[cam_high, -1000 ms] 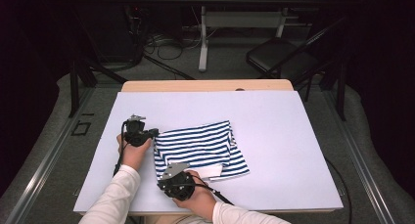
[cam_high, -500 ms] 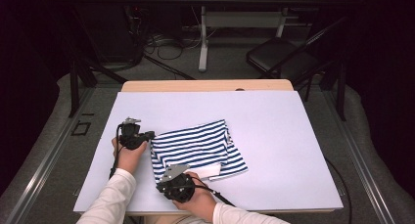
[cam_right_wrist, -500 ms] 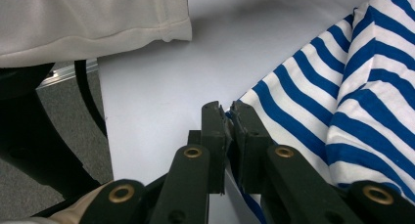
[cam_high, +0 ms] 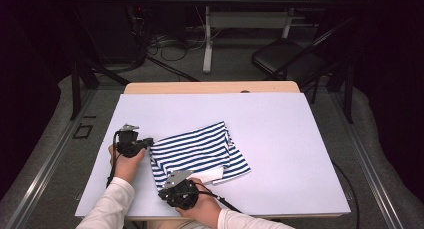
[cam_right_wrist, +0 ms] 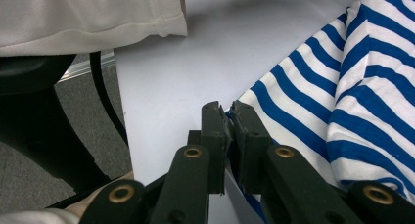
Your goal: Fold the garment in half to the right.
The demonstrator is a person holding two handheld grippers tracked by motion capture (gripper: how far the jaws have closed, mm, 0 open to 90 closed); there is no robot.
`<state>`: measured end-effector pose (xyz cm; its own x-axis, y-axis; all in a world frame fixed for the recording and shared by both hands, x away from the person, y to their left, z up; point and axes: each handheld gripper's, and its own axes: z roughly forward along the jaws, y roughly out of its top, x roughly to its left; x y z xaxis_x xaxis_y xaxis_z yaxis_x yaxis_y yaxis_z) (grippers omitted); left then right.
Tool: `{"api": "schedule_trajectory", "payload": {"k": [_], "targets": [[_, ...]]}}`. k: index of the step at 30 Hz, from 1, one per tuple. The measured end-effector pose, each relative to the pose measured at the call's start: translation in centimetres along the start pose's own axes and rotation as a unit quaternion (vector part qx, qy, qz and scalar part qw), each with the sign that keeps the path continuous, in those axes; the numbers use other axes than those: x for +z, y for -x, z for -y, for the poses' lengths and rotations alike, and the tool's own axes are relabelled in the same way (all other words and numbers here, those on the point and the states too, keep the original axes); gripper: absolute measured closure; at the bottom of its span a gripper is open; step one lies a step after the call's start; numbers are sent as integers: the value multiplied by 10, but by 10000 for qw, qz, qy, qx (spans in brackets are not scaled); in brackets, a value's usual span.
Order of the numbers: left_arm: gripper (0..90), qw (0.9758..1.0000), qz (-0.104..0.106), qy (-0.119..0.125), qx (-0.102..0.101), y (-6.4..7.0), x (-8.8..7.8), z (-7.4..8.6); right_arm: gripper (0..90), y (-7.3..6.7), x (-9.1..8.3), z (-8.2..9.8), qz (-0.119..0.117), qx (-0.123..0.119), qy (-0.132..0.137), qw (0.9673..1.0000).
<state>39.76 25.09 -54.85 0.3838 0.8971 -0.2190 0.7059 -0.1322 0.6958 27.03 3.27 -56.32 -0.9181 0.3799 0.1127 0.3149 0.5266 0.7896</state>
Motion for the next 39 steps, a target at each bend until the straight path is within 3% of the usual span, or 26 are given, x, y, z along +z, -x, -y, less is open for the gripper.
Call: {"api": "schedule_trajectory", "payload": {"k": [39], "targets": [[875, 10000, -45, 15, -23, -7, -33, 26, 844, -15, -2, 2, -397, -238, -81, 9989]]}}
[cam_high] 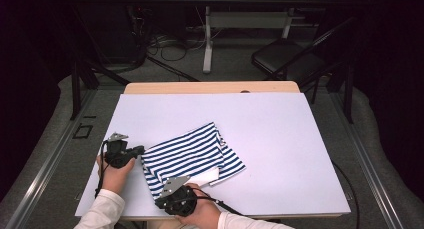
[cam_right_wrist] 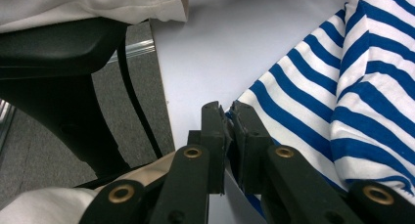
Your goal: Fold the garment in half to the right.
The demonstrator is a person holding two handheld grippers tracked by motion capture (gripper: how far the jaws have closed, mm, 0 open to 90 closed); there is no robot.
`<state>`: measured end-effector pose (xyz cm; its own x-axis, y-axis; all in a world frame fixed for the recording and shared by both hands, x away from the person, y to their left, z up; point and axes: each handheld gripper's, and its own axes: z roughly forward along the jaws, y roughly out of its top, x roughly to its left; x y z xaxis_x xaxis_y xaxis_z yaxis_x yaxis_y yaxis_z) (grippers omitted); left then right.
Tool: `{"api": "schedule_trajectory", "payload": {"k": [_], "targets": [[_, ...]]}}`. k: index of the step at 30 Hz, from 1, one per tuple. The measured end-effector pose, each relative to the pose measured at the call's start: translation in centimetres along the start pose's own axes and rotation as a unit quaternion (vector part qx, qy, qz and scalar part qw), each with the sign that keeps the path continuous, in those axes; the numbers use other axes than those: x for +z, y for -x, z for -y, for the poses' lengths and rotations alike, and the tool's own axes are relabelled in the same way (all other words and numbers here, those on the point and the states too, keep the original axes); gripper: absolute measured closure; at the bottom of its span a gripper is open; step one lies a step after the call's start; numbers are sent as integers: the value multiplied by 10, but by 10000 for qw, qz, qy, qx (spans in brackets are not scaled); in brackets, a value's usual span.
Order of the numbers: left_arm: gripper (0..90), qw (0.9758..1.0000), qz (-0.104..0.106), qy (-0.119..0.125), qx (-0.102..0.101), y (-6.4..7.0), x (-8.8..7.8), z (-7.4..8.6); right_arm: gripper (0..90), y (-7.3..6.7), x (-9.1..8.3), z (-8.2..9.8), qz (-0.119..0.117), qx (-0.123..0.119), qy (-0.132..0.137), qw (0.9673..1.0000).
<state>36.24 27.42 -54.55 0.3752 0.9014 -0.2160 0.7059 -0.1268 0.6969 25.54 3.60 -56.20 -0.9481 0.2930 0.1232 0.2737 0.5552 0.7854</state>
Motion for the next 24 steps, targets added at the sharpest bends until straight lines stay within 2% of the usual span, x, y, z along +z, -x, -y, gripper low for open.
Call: {"api": "schedule_trajectory", "payload": {"k": [24], "targets": [[875, 10000, 23, 51, -50, -2, -7, 4, 844, -4, -2, -2, -103, -122, 17, 9999]]}}
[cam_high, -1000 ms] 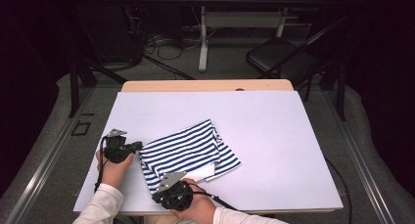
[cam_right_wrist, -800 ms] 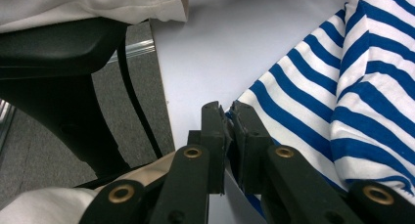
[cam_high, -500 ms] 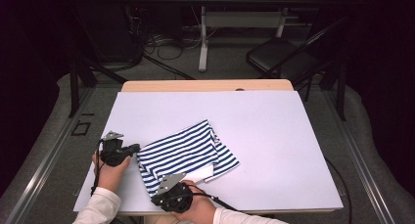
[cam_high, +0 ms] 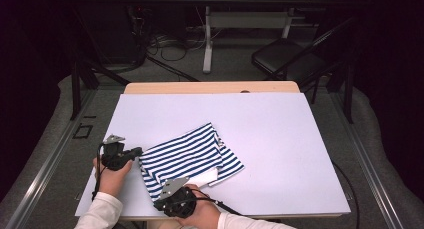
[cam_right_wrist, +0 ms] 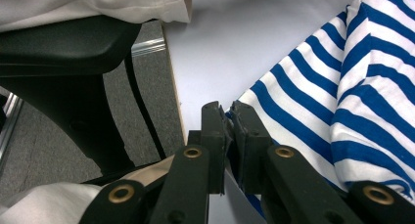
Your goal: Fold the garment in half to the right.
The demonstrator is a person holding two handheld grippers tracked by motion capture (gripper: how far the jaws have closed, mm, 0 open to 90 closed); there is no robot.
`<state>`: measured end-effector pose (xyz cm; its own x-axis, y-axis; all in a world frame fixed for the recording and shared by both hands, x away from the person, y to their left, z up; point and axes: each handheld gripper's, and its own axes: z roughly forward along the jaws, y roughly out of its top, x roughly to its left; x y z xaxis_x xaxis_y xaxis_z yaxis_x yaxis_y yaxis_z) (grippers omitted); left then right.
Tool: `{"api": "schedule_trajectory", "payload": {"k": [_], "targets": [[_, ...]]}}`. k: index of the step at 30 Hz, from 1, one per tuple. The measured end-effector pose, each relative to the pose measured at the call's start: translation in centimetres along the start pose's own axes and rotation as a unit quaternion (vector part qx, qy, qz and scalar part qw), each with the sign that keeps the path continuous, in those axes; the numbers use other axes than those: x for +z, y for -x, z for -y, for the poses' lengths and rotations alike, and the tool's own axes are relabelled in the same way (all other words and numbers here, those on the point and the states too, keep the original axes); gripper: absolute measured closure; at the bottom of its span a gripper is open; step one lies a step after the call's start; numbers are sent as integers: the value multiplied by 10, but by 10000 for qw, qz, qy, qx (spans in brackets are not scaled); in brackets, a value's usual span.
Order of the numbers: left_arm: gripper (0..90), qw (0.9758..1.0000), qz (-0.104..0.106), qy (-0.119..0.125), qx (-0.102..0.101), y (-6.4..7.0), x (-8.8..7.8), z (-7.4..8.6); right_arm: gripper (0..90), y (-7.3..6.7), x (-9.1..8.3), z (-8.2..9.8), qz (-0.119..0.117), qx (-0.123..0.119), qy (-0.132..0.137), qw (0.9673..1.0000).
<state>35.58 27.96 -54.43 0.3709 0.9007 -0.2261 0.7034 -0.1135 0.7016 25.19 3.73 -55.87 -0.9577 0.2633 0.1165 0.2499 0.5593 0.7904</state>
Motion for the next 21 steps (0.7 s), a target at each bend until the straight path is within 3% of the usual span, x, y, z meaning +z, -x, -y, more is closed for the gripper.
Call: {"api": "schedule_trajectory", "payload": {"k": [21], "targets": [[875, 10000, 28, 50, -14, 0, -3, -2, 844, 1, -3, -2, -37, 45, 128, 9999]]}}
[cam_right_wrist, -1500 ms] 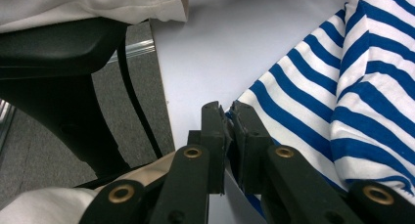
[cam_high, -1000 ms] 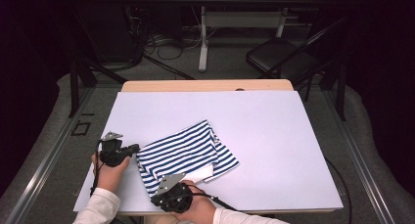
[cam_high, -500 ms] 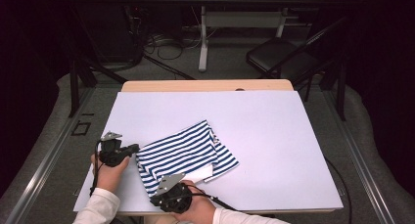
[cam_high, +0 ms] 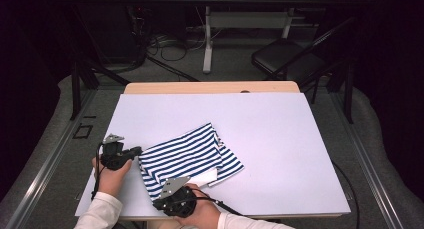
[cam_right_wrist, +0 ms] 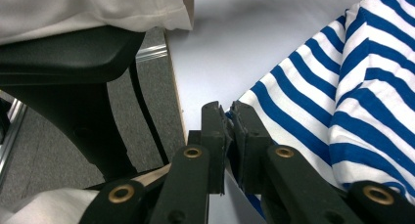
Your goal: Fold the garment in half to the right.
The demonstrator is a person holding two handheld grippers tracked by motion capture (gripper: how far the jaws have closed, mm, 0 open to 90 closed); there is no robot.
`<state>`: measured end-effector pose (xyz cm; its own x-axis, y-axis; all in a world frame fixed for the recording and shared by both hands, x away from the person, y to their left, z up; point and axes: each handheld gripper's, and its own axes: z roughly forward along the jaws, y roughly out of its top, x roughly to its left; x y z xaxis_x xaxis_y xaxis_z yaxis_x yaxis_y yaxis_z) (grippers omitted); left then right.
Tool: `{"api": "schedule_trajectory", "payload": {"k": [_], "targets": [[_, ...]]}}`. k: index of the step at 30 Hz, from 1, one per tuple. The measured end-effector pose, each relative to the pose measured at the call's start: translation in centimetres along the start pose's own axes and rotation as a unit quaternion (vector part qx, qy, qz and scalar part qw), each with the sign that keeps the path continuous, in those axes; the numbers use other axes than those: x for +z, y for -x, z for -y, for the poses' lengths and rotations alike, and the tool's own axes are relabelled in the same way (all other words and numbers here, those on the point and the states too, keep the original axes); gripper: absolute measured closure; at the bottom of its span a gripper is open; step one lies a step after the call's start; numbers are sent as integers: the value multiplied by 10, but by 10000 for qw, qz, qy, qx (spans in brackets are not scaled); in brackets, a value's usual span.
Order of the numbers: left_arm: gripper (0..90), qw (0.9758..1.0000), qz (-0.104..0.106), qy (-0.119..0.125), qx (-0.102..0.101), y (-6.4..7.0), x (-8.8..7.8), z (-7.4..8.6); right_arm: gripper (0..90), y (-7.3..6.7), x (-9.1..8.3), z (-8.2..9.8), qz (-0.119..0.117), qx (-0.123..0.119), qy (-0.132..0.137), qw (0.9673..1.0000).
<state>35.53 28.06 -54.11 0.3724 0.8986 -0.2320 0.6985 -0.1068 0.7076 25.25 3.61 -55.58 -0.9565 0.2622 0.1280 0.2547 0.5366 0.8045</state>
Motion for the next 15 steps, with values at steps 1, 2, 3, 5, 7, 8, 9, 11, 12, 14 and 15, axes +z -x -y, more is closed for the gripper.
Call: {"api": "schedule_trajectory", "payload": {"k": [1, 2, 3, 5, 7, 8, 9, 11, 12, 14, 15], "targets": [[875, 10000, -7, 14, -7, 0, 0, 0, 844, 0, -1, 0, -4, 10, 3, 10000], [875, 10000, -4, 8, -10, 0, -1, 0, 844, 0, -1, 0, -1, 8, 2, 10000], [875, 10000, 0, 21, -13, 0, -1, 0, 844, 0, -1, 0, 5, 10, 13, 10000], [875, 10000, -9, 42, -14, 1, -1, -1, 844, 0, -1, -1, 4, 9, 31, 10000], [875, 10000, -10, 53, -14, 1, -1, -1, 844, 0, -2, -1, -7, 18, 34, 10000], [875, 10000, -4, 56, 1, 1, -2, -1, 844, 0, -2, -1, -7, 14, 46, 10000], [875, 10000, 8, 55, 2, 1, -2, -2, 844, 0, -2, -1, -9, 23, 53, 10000], [875, 10000, 14, 84, -16, 2, -3, -2, 843, 1, -4, -2, -24, 23, 83, 10000], [875, 10000, 21, 91, -23, 3, -4, -3, 843, 1, -4, -2, -19, 28, 100, 9999], [875, 10000, 25, 96, 2, 4, -5, -4, 843, 1, -5, -2, -28, 37, 117, 9999], [875, 9999, 53, 97, -3, 4, -5, -5, 843, 2, -6, -3, -28, 41, 128, 9999]]}}
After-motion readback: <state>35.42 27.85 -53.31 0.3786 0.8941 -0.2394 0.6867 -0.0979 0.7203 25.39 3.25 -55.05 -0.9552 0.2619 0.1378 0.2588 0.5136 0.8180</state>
